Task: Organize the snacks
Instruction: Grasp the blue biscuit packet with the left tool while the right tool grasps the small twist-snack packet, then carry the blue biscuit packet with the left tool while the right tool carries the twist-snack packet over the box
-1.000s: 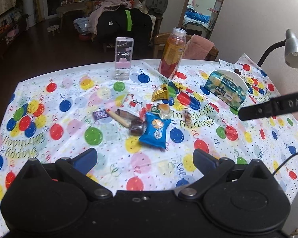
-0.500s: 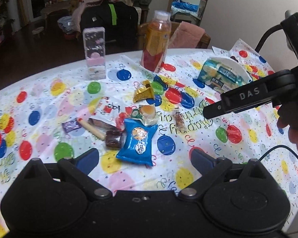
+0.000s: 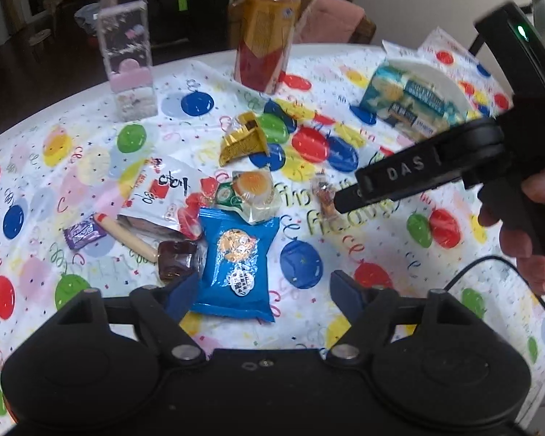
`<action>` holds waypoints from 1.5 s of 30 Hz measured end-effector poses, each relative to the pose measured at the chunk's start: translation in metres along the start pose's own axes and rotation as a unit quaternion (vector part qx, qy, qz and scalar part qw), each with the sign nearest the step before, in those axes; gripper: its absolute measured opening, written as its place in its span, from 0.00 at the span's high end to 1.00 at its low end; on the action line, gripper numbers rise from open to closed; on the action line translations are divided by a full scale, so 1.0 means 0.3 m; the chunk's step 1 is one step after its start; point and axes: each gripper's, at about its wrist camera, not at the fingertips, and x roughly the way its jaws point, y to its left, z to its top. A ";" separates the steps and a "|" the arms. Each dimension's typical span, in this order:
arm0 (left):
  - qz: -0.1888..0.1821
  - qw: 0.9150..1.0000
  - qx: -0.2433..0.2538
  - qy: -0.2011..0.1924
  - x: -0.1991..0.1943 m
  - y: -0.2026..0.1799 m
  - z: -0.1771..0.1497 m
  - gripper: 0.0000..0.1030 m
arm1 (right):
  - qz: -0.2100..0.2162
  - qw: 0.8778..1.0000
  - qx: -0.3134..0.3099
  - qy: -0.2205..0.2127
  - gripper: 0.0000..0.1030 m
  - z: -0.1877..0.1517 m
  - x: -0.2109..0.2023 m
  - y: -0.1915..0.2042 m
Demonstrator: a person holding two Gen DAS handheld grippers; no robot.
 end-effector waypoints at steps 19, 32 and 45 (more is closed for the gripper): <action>0.035 0.998 0.054 0.024 0.135 -0.027 0.033 0.42 | -0.004 1.000 -0.022 0.018 0.69 0.029 0.118 0.045; 0.055 0.997 0.042 0.030 0.159 -0.005 0.043 0.66 | -0.028 0.999 -0.040 0.003 0.86 0.017 0.112 0.079; 0.033 0.999 -0.001 0.031 0.071 0.013 0.027 0.67 | 0.007 1.000 -0.031 -0.003 0.87 -0.084 -0.044 0.058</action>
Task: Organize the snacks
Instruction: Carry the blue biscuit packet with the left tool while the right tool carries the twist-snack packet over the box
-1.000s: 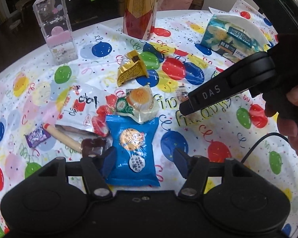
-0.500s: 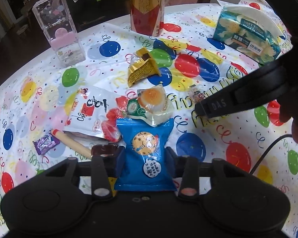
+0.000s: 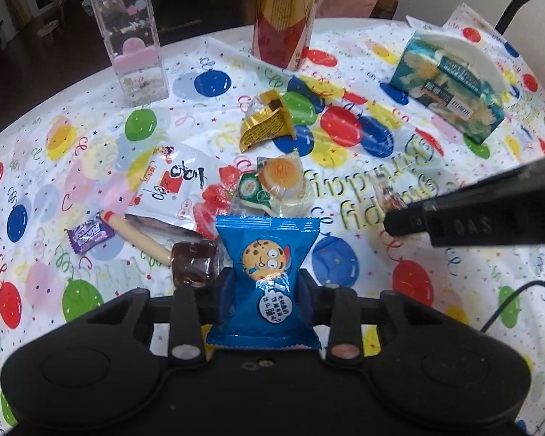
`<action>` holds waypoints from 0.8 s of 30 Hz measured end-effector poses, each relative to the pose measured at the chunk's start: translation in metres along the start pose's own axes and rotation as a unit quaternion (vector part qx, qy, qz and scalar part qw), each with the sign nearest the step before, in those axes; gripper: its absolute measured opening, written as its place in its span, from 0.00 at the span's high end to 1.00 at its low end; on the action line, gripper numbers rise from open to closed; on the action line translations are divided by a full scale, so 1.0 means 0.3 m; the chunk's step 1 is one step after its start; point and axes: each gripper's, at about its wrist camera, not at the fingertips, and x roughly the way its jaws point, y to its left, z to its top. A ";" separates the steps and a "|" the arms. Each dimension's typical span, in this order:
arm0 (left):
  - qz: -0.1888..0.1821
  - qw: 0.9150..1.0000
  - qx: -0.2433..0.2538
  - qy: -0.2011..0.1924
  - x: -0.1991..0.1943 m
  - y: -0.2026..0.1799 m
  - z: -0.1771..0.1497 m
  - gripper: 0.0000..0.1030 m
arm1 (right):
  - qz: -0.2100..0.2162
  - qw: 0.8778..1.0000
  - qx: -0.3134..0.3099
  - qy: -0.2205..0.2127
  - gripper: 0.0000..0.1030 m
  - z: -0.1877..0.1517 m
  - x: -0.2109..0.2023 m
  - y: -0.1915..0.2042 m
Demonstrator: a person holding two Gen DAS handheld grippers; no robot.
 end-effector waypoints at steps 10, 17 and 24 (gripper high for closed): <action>-0.022 1.000 -0.009 -0.015 -0.129 -0.016 -0.049 0.67 | 0.009 1.000 -0.003 -0.018 0.87 -0.127 -0.173 0.028; -0.031 0.999 -0.003 -0.025 -0.244 -0.026 -0.115 0.67 | 0.018 0.999 -0.010 -0.029 0.87 -0.229 -0.283 0.085; -0.037 0.999 0.001 -0.032 -0.347 -0.028 -0.195 0.67 | 0.018 0.999 -0.015 -0.041 0.87 -0.325 -0.377 0.147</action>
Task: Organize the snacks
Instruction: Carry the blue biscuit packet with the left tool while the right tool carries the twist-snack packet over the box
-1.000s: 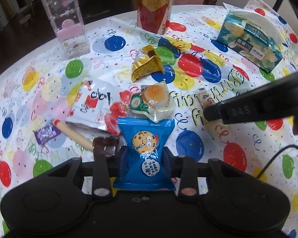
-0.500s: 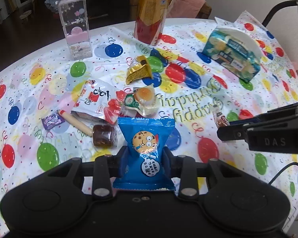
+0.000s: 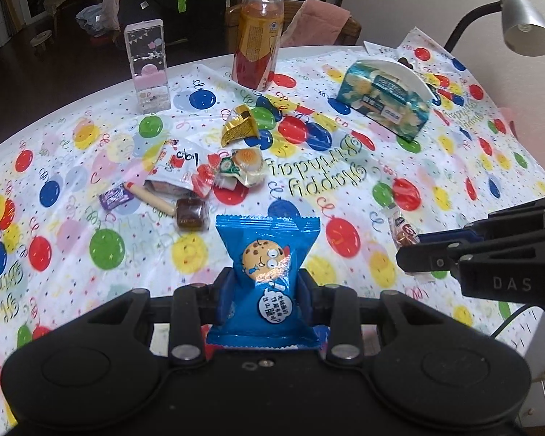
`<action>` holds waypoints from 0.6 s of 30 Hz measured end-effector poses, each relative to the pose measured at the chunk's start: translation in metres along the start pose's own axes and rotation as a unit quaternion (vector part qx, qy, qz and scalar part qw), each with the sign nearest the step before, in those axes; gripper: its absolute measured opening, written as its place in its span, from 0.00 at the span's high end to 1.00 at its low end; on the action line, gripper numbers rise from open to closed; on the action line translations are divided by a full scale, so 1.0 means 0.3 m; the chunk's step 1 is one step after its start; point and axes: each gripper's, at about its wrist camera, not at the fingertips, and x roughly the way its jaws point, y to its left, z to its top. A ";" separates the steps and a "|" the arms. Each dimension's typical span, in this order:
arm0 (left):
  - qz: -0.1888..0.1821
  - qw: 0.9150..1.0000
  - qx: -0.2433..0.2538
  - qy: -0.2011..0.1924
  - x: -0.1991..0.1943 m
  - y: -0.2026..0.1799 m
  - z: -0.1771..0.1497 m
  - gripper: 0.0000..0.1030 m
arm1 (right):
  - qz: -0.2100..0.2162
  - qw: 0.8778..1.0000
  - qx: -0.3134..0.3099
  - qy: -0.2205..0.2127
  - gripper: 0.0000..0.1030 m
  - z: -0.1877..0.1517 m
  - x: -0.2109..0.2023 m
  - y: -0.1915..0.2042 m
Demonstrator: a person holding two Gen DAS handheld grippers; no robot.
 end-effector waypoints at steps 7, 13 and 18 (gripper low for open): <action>-0.008 1.000 -0.001 -0.006 -0.102 0.004 -0.086 0.67 | 0.007 1.000 -0.008 -0.005 0.87 -0.093 -0.082 0.077; -0.011 1.000 0.001 -0.007 -0.164 0.020 -0.162 0.67 | 0.012 1.000 -0.015 -0.003 0.87 -0.167 -0.117 0.143; -0.012 1.000 0.001 -0.009 -0.209 0.044 -0.231 0.67 | 0.015 1.000 -0.021 0.003 0.87 -0.223 -0.116 0.200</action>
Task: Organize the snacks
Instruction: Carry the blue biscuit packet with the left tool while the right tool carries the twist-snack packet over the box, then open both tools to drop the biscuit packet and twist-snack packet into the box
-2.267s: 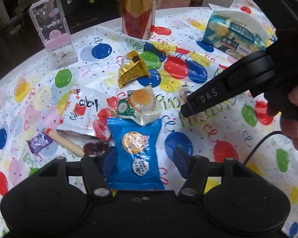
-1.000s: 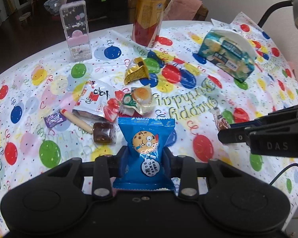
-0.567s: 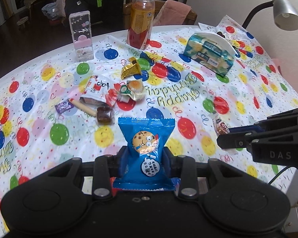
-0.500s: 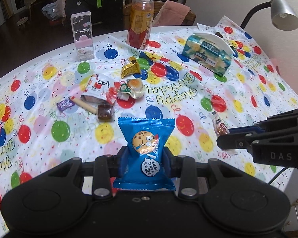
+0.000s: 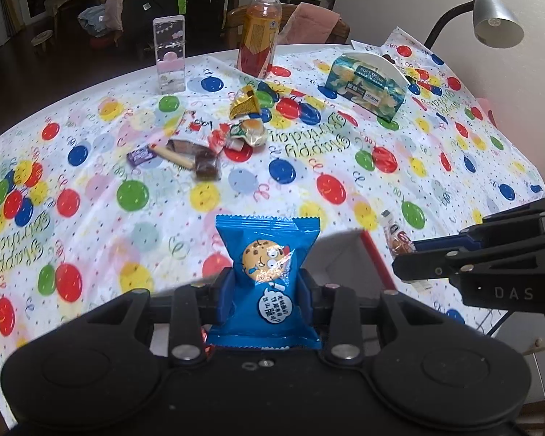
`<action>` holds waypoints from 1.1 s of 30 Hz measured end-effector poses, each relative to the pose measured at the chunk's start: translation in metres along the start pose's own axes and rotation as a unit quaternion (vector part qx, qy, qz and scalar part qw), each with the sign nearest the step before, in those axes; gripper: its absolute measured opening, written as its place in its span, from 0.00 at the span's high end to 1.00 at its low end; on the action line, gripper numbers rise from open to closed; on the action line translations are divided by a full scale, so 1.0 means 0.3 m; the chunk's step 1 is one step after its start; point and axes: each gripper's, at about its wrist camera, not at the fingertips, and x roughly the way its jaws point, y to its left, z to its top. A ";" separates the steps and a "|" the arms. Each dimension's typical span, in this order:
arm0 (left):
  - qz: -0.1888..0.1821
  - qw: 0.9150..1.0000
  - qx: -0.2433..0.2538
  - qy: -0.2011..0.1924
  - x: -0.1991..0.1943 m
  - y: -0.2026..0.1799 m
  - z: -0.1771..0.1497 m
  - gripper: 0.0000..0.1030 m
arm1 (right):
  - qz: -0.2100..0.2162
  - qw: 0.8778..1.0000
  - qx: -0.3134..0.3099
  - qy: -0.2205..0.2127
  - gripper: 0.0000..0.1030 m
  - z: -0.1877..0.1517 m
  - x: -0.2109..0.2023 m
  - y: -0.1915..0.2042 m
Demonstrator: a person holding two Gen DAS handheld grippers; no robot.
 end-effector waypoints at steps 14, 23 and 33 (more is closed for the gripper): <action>0.008 1.000 -0.015 0.022 -0.036 0.093 -0.191 0.67 | 0.006 1.000 -0.004 0.028 0.87 -0.119 0.079 0.094; 0.011 0.999 -0.025 0.033 -0.017 0.117 -0.270 0.67 | -0.006 0.999 -0.010 0.052 0.86 -0.185 0.168 0.121; 0.014 0.999 -0.015 0.043 0.014 0.103 -0.317 0.67 | -0.033 0.997 -0.036 0.057 0.86 -0.229 0.221 0.146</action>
